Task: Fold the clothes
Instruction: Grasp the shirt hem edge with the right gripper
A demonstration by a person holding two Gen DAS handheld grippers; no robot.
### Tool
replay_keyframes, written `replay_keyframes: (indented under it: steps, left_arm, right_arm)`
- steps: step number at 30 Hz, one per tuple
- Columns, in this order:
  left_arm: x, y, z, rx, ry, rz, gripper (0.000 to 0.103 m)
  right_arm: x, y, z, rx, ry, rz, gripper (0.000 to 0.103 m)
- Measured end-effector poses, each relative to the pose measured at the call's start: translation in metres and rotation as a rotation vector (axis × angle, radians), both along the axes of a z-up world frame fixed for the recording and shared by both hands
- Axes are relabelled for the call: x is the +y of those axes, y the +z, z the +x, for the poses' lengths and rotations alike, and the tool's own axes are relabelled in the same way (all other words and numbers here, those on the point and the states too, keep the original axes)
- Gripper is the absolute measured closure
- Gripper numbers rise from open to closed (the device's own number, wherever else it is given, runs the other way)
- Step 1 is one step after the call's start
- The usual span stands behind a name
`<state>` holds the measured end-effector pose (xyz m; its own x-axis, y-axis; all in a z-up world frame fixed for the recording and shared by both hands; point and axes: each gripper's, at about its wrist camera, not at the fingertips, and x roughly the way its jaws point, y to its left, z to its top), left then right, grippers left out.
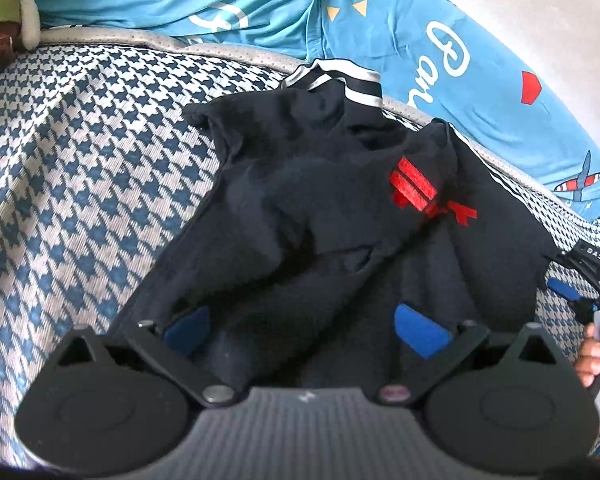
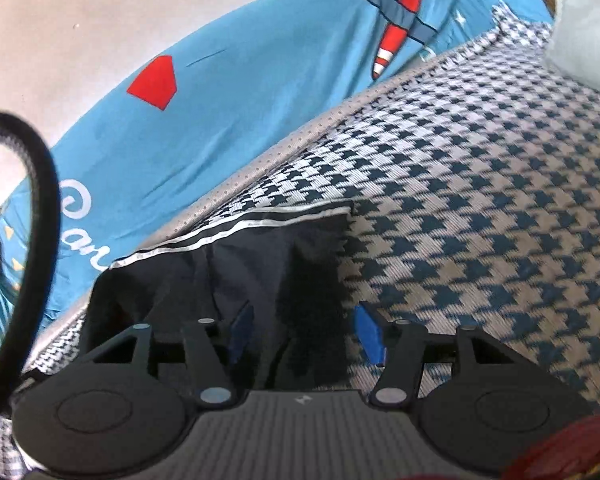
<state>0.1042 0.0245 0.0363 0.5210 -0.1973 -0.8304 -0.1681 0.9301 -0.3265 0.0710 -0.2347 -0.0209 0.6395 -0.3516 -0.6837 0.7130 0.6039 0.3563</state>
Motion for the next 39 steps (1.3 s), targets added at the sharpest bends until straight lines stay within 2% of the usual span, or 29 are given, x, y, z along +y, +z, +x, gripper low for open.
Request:
replay_keyframes:
  steps: [4,5,6,7,9,14,18,20,22,24,25,30,33,39]
  left_arm:
    - [0.003,-0.003,0.009,0.011,0.009,-0.001,0.0]
    - [0.004,-0.004,0.011,0.015,0.013,-0.004,0.0]
    - [0.005,-0.005,0.012,0.018,0.017,-0.008,0.0]
    - [0.005,-0.006,0.014,0.02,0.021,-0.011,0.0]
    - [0.007,-0.007,0.016,0.026,0.029,-0.018,0.0]
    - [0.01,-0.01,0.021,0.038,0.048,-0.028,0.0]
    - [0.012,-0.012,0.025,0.04,0.057,-0.016,0.0]
    - [0.014,-0.011,0.028,0.034,0.064,-0.007,0.0]
    - [0.019,-0.011,0.03,0.027,0.075,-0.003,0.0]
    - [0.024,-0.009,0.032,0.016,0.124,0.0,0.0]
    - [0.027,-0.008,0.034,0.007,0.141,0.006,0.0]
    - [0.046,-0.001,0.04,-0.04,0.185,0.04,0.0]
    - [0.057,0.0,0.044,-0.063,0.21,0.052,0.0]
    - [0.07,-0.002,0.052,-0.106,0.223,0.038,0.001]
  right_arm:
    - [0.006,-0.001,0.015,0.021,0.031,-0.086,0.049]
    - [0.008,-0.001,0.017,0.02,0.039,-0.102,0.063]
    - [0.009,-0.002,0.021,0.02,0.055,-0.111,0.083]
    - [0.01,-0.002,0.024,0.02,0.068,-0.116,0.088]
    - [0.012,-0.002,0.027,0.017,0.079,-0.14,0.093]
    - [0.02,0.018,0.031,-0.005,0.037,-0.287,0.096]
    - [0.023,0.028,0.031,0.0,-0.042,-0.388,0.096]
    - [0.017,0.019,0.034,0.074,-0.067,-0.356,0.094]
    - [0.011,0.011,0.036,0.136,-0.107,-0.308,0.082]
    - [0.006,0.015,0.028,0.098,-0.16,-0.268,0.072]
    - [0.004,0.017,0.024,0.079,-0.185,-0.251,0.071]
    - [0.024,0.044,0.018,0.005,-0.157,-0.333,0.055]
    - [0.042,0.055,0.016,-0.043,-0.093,-0.322,0.054]
    - [0.079,0.066,0.008,-0.122,0.025,-0.189,0.053]
